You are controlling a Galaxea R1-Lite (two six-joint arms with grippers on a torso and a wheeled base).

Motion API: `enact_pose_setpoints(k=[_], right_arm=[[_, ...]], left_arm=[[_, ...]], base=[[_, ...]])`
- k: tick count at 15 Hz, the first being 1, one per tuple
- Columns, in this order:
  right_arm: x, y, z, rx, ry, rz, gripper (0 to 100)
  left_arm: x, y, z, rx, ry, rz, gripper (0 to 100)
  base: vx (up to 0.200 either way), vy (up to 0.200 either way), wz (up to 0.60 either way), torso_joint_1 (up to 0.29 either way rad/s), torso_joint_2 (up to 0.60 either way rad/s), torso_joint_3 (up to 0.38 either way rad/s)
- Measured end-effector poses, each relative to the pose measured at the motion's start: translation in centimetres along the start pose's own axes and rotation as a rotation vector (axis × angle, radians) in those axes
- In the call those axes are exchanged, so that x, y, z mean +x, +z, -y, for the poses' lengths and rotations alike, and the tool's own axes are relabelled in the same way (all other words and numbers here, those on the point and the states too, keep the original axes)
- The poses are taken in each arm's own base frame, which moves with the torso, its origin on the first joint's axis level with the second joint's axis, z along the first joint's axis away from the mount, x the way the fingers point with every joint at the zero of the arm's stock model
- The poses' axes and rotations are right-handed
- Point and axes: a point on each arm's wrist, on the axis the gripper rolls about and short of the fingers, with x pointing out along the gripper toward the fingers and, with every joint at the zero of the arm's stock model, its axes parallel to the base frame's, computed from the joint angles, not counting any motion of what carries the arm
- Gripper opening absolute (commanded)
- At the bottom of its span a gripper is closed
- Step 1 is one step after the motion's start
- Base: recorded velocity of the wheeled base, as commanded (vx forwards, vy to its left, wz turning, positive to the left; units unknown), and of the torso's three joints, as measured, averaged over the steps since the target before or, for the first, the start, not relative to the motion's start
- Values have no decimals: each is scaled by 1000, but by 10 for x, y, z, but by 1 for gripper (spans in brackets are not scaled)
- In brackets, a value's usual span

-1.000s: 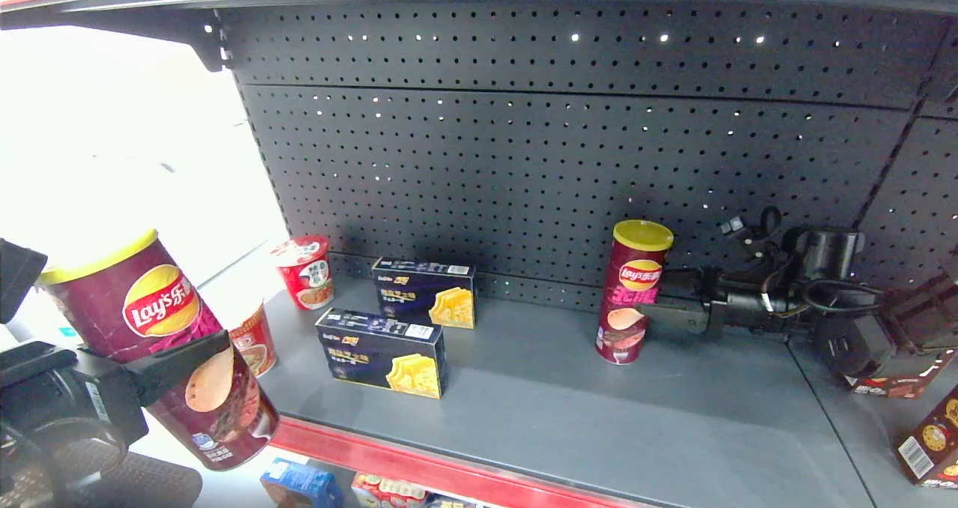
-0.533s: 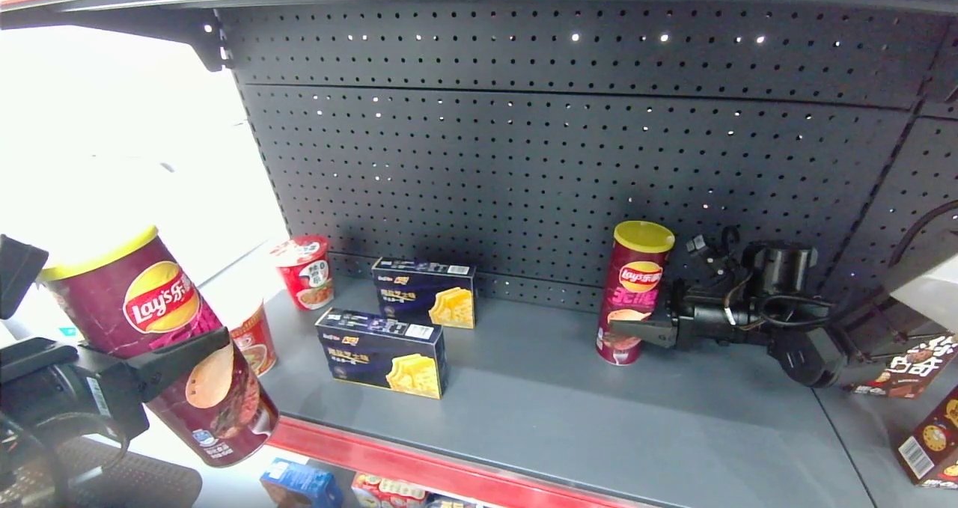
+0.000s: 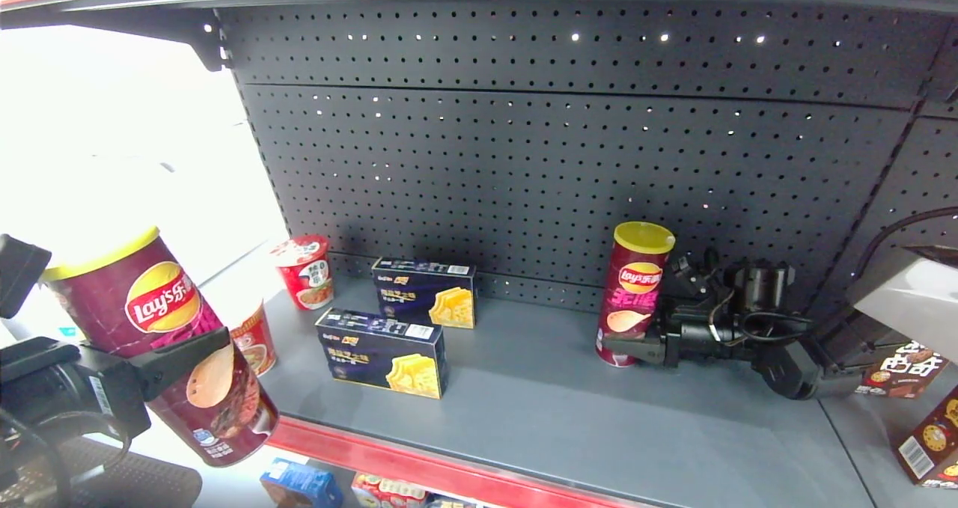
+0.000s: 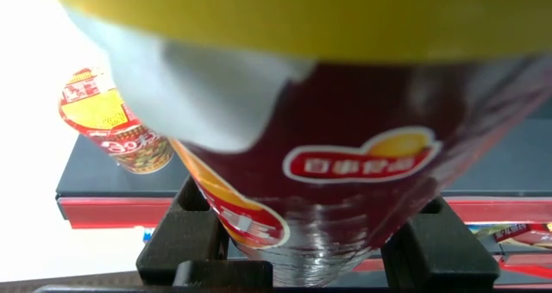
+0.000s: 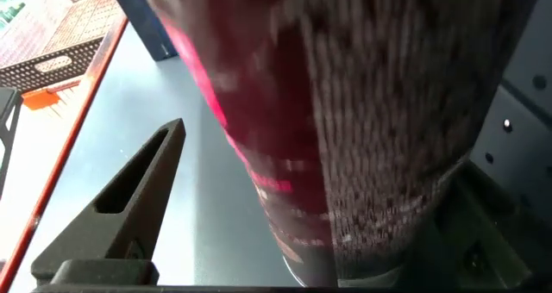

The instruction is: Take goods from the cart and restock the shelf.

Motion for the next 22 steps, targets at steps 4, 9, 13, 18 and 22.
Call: enact_pose_setpoints(k=[4,9,13,18,22], right_arm=[[1,-1,1,-18,-2,10,100],[-3,-2,-8,-8,-6,4,100],[-8,-5,-17,-19,-10,9,100],[-8,-4,-22,-27,-5,12,100],[-7,-4,-19,-54,-8,33,0]], left_arm=[[0,-1,0,-1,2,-4,0],[0,-4,0,-3,-1,-12,0],[-1,-4,0,-3,-5,-13,0],[-1,-5,0,-3,-6,-13,0],[-2,-8,1,-5,-8,-24,0]], base=[[0,0,0,0,0,0],[0,0,0,0,0,0],[0,0,0,0,0,0],[0,0,0,0,0,0],[0,0,0,0,0,0]])
